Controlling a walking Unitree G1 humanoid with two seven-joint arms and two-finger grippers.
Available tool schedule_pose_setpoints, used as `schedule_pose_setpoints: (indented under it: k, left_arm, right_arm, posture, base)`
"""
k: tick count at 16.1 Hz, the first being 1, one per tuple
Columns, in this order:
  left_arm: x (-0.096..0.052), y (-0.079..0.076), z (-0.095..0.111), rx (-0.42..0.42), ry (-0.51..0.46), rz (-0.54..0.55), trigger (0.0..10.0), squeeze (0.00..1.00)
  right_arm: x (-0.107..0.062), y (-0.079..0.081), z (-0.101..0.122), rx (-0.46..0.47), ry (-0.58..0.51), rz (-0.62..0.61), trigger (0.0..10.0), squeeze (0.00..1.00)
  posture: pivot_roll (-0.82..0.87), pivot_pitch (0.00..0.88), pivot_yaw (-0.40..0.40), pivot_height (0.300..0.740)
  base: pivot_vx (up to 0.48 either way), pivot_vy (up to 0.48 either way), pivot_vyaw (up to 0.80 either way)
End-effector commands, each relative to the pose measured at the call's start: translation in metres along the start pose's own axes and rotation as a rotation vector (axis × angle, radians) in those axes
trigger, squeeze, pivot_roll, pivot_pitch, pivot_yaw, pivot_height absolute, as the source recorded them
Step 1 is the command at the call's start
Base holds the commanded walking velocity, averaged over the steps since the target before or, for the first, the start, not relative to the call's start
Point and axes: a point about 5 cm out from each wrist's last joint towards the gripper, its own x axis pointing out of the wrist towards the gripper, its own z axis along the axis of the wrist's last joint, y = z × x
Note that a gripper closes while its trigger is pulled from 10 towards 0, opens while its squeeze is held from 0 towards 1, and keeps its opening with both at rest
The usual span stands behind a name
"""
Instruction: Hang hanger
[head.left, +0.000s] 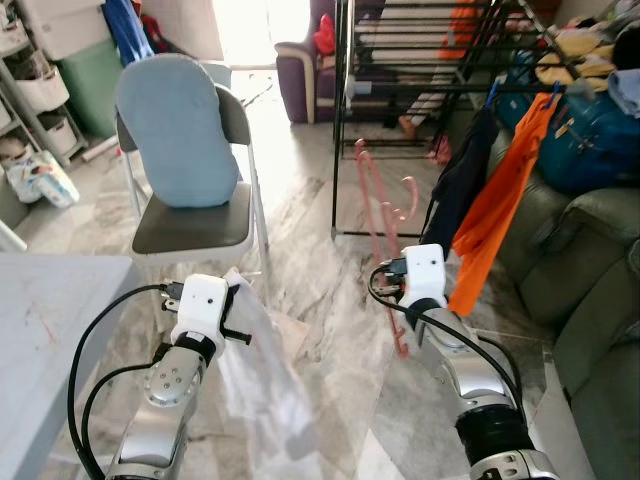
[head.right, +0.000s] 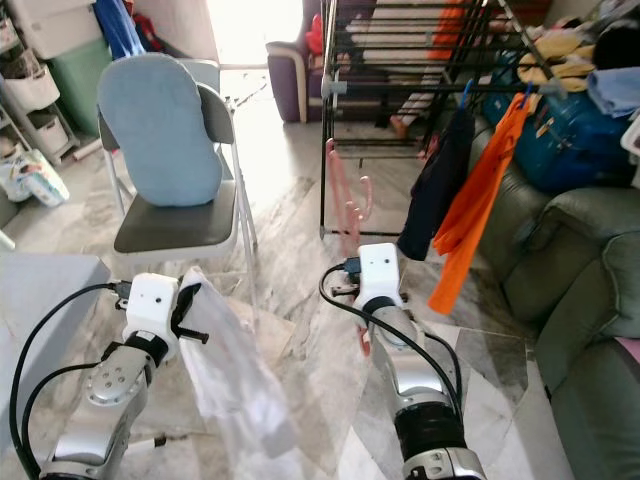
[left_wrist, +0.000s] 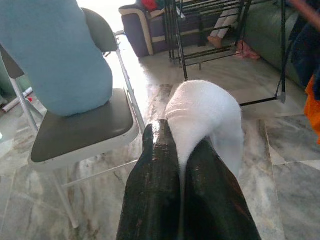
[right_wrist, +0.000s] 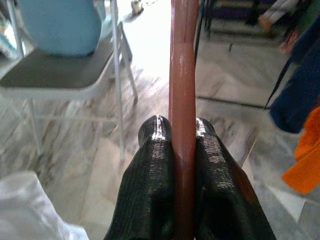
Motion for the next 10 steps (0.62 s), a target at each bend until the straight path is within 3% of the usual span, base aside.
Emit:
schedule_pose_setpoints:
  k: [1,10]
  left_arm:
    - [0.0034,0.0084,0.0103,0.025,-0.032,0.029,10.0,0.00]
    - [0.0080,0.0028,0.0125,0.033,-0.026,0.026,10.0,0.00]
  right_arm:
    - [0.0021,0.0014,0.0024,0.022,-0.001,-0.003,10.0,0.00]
    - [0.0005,-0.0030,0.0025,0.045,-0.004,-0.031,10.0,0.00]
  posture:
    - [-0.01,0.000,0.024,0.740]
    - [-0.03,0.000,0.025,0.740]
  base:
    - [-0.356,0.000,0.00]
    - [-0.418,0.000,0.00]
